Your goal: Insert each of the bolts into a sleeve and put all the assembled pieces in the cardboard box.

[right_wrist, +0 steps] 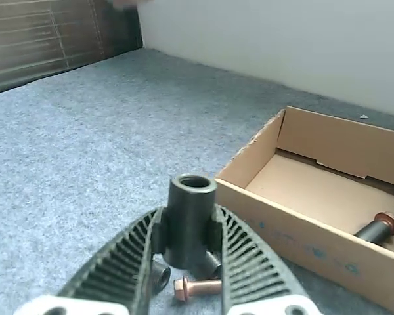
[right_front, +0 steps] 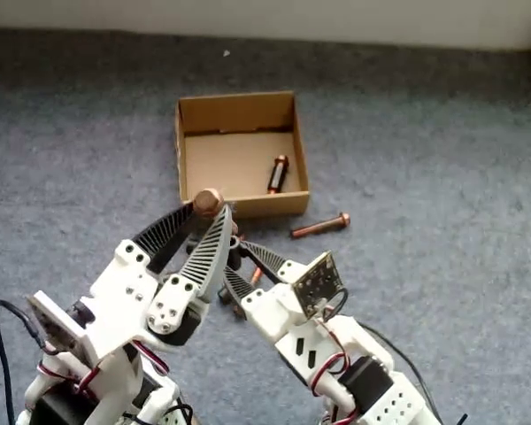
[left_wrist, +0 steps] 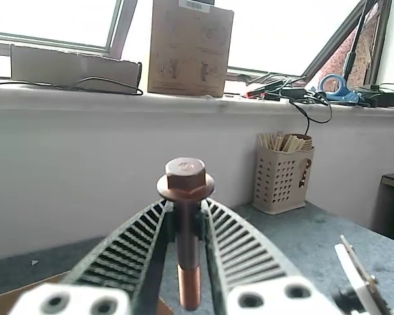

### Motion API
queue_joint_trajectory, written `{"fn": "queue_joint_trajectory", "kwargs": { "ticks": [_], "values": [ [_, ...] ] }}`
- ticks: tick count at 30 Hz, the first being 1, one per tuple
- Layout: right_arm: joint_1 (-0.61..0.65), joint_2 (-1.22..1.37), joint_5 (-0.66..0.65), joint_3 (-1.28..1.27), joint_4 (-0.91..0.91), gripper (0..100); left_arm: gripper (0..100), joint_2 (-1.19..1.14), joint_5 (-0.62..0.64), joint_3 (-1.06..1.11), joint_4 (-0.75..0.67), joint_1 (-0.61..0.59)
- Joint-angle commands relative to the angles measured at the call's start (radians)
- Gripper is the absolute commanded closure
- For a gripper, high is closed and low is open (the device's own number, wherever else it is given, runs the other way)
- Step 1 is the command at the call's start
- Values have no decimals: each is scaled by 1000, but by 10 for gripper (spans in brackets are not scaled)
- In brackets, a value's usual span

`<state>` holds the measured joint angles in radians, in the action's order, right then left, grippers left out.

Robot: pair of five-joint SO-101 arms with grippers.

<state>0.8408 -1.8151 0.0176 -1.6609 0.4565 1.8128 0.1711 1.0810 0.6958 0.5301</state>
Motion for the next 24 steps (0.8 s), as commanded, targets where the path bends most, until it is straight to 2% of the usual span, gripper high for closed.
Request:
{"fn": "queue_joint_trajectory", "kwargs": {
  "ticks": [1, 7, 11, 18, 24],
  "values": [
    [39, -19, -11, 61, -25, 993, 993, 7, -12, -48, 3, 8],
    [41, -19, -51, 105, -25, 993, 993, 8, -89, -59, 86, 7],
    [41, -19, -110, 111, -25, 993, 993, 10, -97, -61, 146, 7],
    [41, -19, -117, 116, -30, 993, 993, 10, -97, -59, 181, 2],
    [41, -19, -117, 191, -30, 993, 993, 10, -91, -54, 180, -87]
  ]
}}
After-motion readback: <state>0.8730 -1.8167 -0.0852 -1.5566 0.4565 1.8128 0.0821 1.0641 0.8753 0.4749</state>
